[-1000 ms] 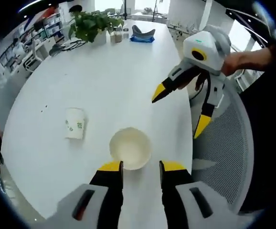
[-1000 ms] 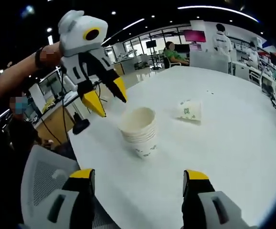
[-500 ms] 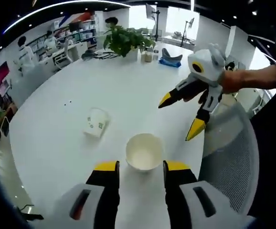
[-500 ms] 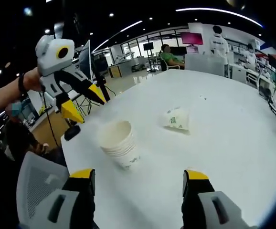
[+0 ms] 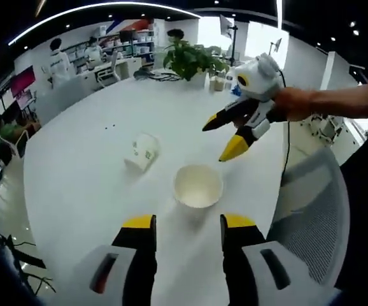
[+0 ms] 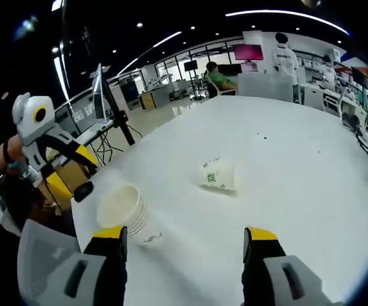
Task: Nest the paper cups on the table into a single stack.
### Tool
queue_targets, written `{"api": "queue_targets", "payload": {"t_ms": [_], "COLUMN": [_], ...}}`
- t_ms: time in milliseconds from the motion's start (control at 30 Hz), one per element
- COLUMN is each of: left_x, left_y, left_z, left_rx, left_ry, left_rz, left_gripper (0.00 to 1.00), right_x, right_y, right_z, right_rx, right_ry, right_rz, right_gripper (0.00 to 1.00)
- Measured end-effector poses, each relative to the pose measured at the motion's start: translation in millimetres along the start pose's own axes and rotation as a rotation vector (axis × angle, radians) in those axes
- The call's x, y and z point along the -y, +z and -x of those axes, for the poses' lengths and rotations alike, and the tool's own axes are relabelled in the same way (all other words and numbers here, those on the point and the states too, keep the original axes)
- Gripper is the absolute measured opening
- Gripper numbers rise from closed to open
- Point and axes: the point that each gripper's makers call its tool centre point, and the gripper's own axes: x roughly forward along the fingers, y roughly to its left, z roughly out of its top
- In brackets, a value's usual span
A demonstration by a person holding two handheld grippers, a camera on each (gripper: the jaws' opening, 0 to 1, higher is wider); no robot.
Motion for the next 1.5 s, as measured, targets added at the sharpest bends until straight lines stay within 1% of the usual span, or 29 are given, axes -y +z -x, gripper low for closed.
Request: {"api": "queue_targets", "payload": {"t_ms": [67, 100, 133, 167, 200, 233, 333, 400, 433, 467, 567, 633, 800, 867, 967, 1067, 1133, 1167, 1200, 1300, 1400, 1433, 1467, 1500], "left_x": [-0.8, -0.7, -1.7, -1.1, -0.8, -0.1, 2.1, 2.6, 3.0, 5.1, 4.4, 1.9, 3.0, 4.1, 9.5, 11.7, 13.5, 14.0, 14.1, 16.5, 18.7, 18.8, 17.5, 17.1], "left_y": [-8.4, -10.7, -15.3, -17.5, -19.1, -21.6, -26.1, -29.1, -30.3, -32.2, -36.0, -41.1, -50.5, -52.9, -56.9, -62.8, -66.7, -68.1, -68.9, -74.1, -74.0, -73.9, -74.5, -74.6], "left_z": [1.8, 2.4, 2.4, 3.1, 4.3, 5.3, 7.7, 8.6, 9.2, 11.3, 13.1, 15.9, 22.7, 23.8, 26.8, 28.3, 29.6, 30.3, 30.7, 33.9, 37.2, 37.8, 37.9, 38.1], "left_rx": [-0.005, -0.007, -0.008, -0.008, -0.007, -0.007, -0.006, -0.004, -0.003, -0.003, -0.002, -0.005, -0.004, -0.004, -0.008, -0.013, -0.019, -0.020, -0.020, -0.031, -0.027, -0.026, -0.026, -0.025], "left_ry": [0.015, 0.018, 0.023, 0.024, 0.024, 0.024, 0.029, 0.032, 0.033, 0.036, 0.040, 0.053, 0.075, 0.080, 0.078, 0.082, 0.084, 0.085, 0.085, 0.084, 0.086, 0.087, 0.089, 0.091], "left_rz": [0.010, 0.010, 0.013, 0.015, 0.020, 0.027, 0.038, 0.045, 0.048, 0.051, 0.060, 0.065, 0.089, 0.098, 0.112, 0.119, 0.123, 0.126, 0.127, 0.137, 0.142, 0.144, 0.145, 0.146], "left_gripper": [0.39, 0.40, 0.40, 0.40, 0.40, 0.40, 0.40, 0.40, 0.40, 0.40, 0.40, 0.39, 0.39, 0.39, 0.39, 0.39, 0.39, 0.39, 0.39, 0.39, 0.38, 0.38, 0.38, 0.38], "right_x": [5.8, 0.9, 1.9, 7.5, 10.0, 13.8, 14.7, 16.6, 23.1, 25.4, 19.1, 23.2, 31.6, 31.0, 35.7, 36.5, 44.1, 51.4, 54.0, 54.4, 59.1, 53.5, 52.7, 51.9], "right_y": [0.1, -2.6, -2.6, 0.6, 2.3, 3.2, 5.9, 10.4, 13.6, 15.2, 16.5, 20.4, 25.2, 23.8, 22.6, 24.3, 26.0, 30.2, 32.0, 31.8, 35.5, 38.1, 40.9, 44.8], "right_z": [-5.5, -6.3, -8.9, -7.2, -7.7, -13.7, -19.2, -27.2, -32.6, -35.2, -41.2, -48.0, -67.8, -71.9, -81.6, -85.6, -93.4, -98.8, -101.9, -106.3, -115.6, -114.3, -115.8, -121.5], "right_rx": [-0.016, -0.018, -0.019, -0.018, -0.019, -0.020, -0.019, -0.018, -0.019, -0.020, -0.024, -0.025, -0.029, -0.048, -0.068, -0.076, -0.076, -0.074, -0.073, -0.083, -0.081, -0.075, -0.065, -0.055], "right_ry": [-0.009, -0.007, -0.006, -0.010, -0.010, -0.008, -0.001, 0.005, 0.006, 0.004, 0.001, 0.002, 0.019, 0.039, 0.048, 0.057, 0.062, 0.065, 0.066, 0.075, 0.085, 0.088, 0.091, 0.100], "right_rz": [0.015, 0.013, 0.008, 0.004, 0.003, 0.000, -0.004, -0.006, -0.007, -0.005, 0.012, 0.010, -0.006, -0.003, 0.029, 0.023, 0.014, 0.013, 0.012, 0.006, -0.011, -0.018, -0.027, -0.039], "right_gripper": [0.74, 0.74, 0.74, 0.74, 0.74, 0.74, 0.74, 0.74, 0.74, 0.74, 0.74, 0.74, 0.74, 0.74, 0.74, 0.75, 0.75, 0.75, 0.75, 0.74, 0.74, 0.74, 0.74, 0.73]}}
